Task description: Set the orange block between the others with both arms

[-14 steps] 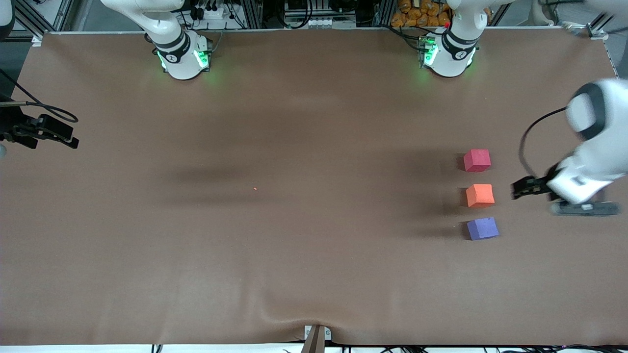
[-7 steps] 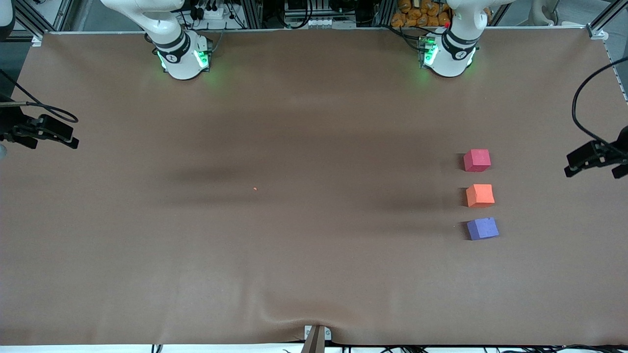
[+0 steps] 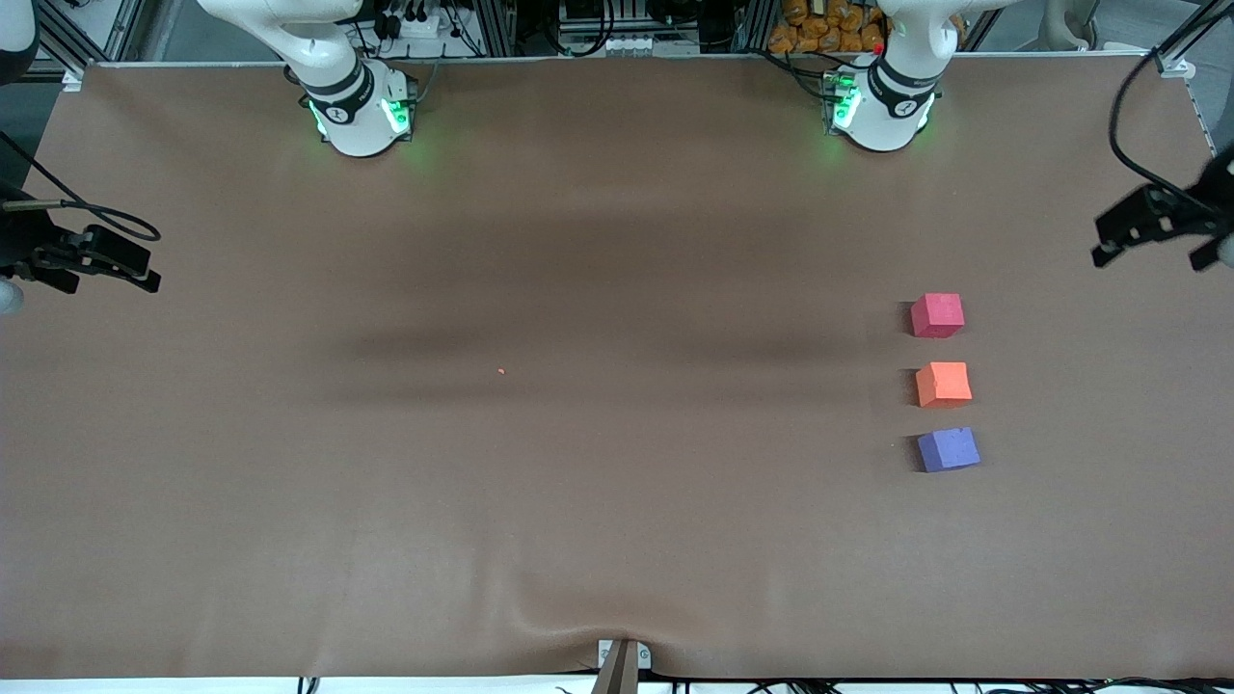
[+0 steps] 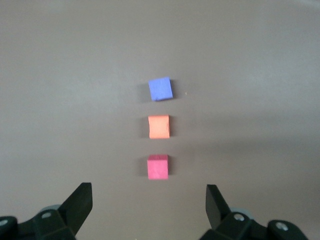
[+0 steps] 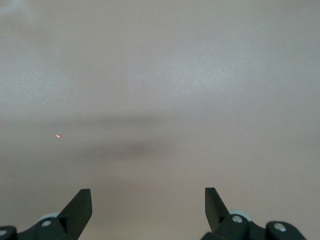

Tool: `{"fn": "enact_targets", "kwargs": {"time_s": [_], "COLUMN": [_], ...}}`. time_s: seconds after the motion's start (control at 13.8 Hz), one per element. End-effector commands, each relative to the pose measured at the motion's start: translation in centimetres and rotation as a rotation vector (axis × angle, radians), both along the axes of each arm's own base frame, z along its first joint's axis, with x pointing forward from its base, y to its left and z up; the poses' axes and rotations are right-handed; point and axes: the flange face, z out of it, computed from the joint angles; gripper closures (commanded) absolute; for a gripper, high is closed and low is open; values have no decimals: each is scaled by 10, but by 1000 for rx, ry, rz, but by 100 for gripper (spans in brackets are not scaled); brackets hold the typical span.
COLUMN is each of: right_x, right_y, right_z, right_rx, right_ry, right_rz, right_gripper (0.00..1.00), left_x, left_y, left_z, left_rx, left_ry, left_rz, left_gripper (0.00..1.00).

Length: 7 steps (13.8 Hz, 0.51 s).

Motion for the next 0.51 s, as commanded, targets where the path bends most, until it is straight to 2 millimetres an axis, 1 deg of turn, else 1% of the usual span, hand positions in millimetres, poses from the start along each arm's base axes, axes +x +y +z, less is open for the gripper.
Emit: {"fn": "enact_targets", "kwargs": {"time_s": [0.0,0.07,0.15,0.22,0.29,0.36,0.44], "right_x": [0,0,-1,-1,-2,-3,-4], "right_y": [-3,-5,-6,-8,-8,-8,-8], "right_z": [1,1,0,0,0,1,0], "right_rx": [-59,-67,-68,-70,-70,-69,-69], "right_ry": [0,3,8,10,11,17,30], "right_rz": [-11,-10,-10,-13,-13,-15,-17], "right_gripper": [0,0,0,0,0,0,0], "left_x": [-40,-45,-44,-41,-36,-33,-33], "left_y": [-17,-21,-20,-18,-12,-12,-16], "left_z": [-8,-8,-8,-2,3,7,8], "left_rx": [-2,-2,-1,-2,-7,-10,-9], "left_ry": [18,23,26,17,7,2,3], "left_rz": [18,11,8,-6,5,6,0], "left_gripper": [0,0,0,0,0,0,0]}}
